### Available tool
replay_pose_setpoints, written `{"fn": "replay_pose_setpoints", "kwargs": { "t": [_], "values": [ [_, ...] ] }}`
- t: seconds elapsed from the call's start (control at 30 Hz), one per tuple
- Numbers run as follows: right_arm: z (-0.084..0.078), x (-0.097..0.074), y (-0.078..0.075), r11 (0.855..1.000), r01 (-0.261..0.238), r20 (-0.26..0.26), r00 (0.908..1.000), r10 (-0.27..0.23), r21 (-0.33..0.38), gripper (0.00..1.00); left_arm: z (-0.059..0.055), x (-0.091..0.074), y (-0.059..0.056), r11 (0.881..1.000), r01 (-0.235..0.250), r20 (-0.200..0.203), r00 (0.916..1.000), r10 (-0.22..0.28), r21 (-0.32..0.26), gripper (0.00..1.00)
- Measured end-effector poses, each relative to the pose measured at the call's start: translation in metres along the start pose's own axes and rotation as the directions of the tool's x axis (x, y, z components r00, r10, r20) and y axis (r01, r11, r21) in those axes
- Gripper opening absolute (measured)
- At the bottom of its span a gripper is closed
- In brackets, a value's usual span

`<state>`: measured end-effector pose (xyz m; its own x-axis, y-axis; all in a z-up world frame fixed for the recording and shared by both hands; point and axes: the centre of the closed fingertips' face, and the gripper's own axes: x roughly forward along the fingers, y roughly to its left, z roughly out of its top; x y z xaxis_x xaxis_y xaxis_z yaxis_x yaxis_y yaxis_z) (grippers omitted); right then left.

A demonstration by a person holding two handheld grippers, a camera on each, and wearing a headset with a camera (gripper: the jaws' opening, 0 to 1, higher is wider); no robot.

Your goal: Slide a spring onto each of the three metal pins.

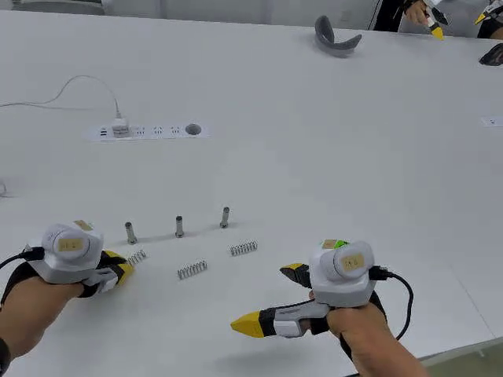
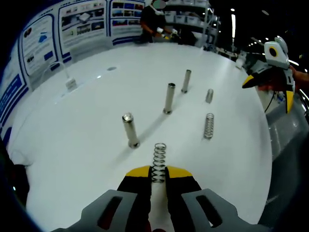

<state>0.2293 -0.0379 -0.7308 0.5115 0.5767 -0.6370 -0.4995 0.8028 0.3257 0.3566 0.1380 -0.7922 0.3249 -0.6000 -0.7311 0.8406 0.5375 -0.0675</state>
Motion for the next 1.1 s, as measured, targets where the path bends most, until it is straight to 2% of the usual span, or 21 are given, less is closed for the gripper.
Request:
{"fn": "replay_pose_setpoints", "kwargs": {
  "t": [0.23,0.57,0.73,0.9,1.1],
  "values": [
    [-0.002,-0.002,0.000,1.000,0.003,0.000,1.0000,-0.003,0.002,0.92,-0.005,-0.003,0.000,0.999,-0.007,-0.010,0.9999,0.006,-0.033,0.11],
    [-0.003,-0.001,0.003,1.000,-0.001,0.005,1.0000,0.001,0.003,0.92,-0.012,-0.012,-0.009,0.996,-0.004,-0.003,1.0000,0.004,-0.089,0.10],
    [-0.004,0.000,0.007,1.000,-0.009,0.006,0.9999,0.009,0.007,0.92,-0.011,-0.021,-0.018,0.996,-0.004,0.013,0.9999,0.005,-0.094,0.10],
    [-0.006,0.002,0.010,1.000,-0.016,0.006,0.9998,0.016,0.009,0.91,-0.010,-0.028,-0.019,0.997,-0.004,0.026,0.9996,0.007,-0.082,0.10],
    [-0.006,0.003,0.012,1.000,-0.024,0.009,0.9997,0.024,0.012,0.91,-0.006,-0.042,-0.027,0.997,-0.008,0.046,0.9989,0.011,-0.071,0.10]
  ]
}}
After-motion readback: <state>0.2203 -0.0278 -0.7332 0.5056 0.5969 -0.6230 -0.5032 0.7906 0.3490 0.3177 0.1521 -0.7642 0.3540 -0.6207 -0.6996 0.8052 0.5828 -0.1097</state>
